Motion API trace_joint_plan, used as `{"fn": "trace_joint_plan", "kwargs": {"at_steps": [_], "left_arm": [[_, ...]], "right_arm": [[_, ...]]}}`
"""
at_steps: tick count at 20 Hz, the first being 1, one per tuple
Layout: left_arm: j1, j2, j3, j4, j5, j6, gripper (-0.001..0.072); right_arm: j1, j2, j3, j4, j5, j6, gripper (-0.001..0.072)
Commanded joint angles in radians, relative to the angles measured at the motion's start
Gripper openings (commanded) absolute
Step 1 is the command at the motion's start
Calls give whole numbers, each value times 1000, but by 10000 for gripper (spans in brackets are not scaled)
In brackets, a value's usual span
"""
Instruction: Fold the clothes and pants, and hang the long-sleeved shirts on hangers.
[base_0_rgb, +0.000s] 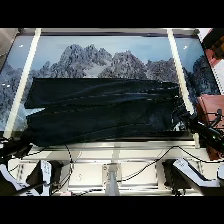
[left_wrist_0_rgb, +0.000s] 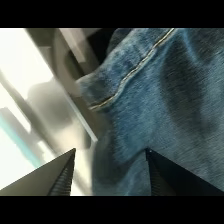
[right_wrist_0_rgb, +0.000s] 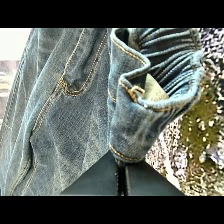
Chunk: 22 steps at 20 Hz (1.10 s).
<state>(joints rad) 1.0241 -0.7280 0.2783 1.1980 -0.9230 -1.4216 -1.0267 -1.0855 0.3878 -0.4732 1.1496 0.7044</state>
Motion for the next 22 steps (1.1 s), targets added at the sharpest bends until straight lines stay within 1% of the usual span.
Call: {"fn": "trace_joint_plan", "kwargs": {"at_steps": [1, 4, 5, 6, 7, 8, 10, 11, 14, 16, 18, 19, 21, 22], "left_arm": [[0, 0, -38, -86, 45, 1, 473], [0, 2, -29, -81, 45, 24, 468], [0, 2, -21, -81, 44, 24, 357], [0, 3, -11, -81, 44, 24, 183], [0, 3, 1, -81, 43, 24, 87], [0, 3, 16, -81, 42, 24, 58], [0, 3, 63, -82, 33, 24, 50], [0, 3, 93, -85, 29, 23, 29], [0, 10, 189, -85, 22, 23, 29], [-29, 9, 249, -85, 20, 23, 27], [-110, 8, 297, -73, -22, 23, 26], [-158, 8, 317, -53, -52, 22, 26], [-240, 8, 351, 21, -82, -35, 25], [-274, 8, 370, 63, -89, -75, 25]], "right_arm": [[-1, 1, 1, 3, 2, 0, 51], [-1, 1, 1, 3, 5, 0, 51], [-1, 1, 1, 3, 10, 0, 51], [-1, 1, 1, 5, 15, 1, 51], [-1, 1, 3, 7, 21, 2, 51], [-1, 2, 5, 14, 32, 2, 50], [-1, 11, 18, 17, 60, 23, 50], [-1, 28, 27, 17, 66, 37, 50], [-1, 118, 64, -2, 61, 131, 49], [0, 185, 99, -58, 53, 225, 48], [10, 249, 136, -141, 63, 336, 48], [35, 285, 160, -212, 71, 404, 48], [114, 352, 217, -401, 82, 582, 48], [158, 376, 251, -482, 95, 650, 48]]}}
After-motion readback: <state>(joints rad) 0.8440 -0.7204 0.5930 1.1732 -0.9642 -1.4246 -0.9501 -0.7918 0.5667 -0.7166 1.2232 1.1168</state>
